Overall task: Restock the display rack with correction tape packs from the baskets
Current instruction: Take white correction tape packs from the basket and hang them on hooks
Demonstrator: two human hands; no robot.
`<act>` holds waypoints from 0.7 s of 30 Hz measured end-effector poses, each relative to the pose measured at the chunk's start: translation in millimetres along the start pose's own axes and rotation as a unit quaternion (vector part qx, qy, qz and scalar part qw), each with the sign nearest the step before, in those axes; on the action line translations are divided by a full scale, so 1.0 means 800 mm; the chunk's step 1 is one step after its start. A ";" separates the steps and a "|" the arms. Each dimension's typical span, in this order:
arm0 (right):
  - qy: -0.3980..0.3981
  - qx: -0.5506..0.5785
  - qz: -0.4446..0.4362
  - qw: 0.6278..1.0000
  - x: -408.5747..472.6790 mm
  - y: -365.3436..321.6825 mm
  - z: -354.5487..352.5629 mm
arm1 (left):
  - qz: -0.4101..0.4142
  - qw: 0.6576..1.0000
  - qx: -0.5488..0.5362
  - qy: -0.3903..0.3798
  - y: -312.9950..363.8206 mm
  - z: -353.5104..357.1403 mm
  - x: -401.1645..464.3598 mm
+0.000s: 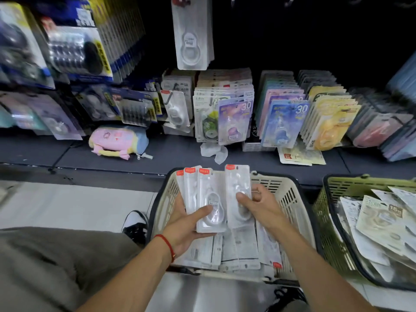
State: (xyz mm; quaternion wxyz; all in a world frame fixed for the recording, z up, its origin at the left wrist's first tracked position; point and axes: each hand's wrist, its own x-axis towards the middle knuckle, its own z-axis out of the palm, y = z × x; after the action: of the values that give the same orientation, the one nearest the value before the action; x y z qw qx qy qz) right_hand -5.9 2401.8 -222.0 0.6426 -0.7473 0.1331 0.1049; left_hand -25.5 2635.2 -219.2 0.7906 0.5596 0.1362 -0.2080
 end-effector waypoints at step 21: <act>0.043 -0.103 -0.322 0.940 0.072 -0.328 0.066 | 0.273 0.958 0.062 0.054 0.322 -0.005 0.054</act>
State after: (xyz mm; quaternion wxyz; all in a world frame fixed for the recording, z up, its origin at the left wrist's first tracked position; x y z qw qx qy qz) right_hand 136.7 2486.8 -4.4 0.5553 -0.8159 -0.0991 -0.1271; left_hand 136.0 2705.1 -26.6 0.7722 0.6341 0.0075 0.0388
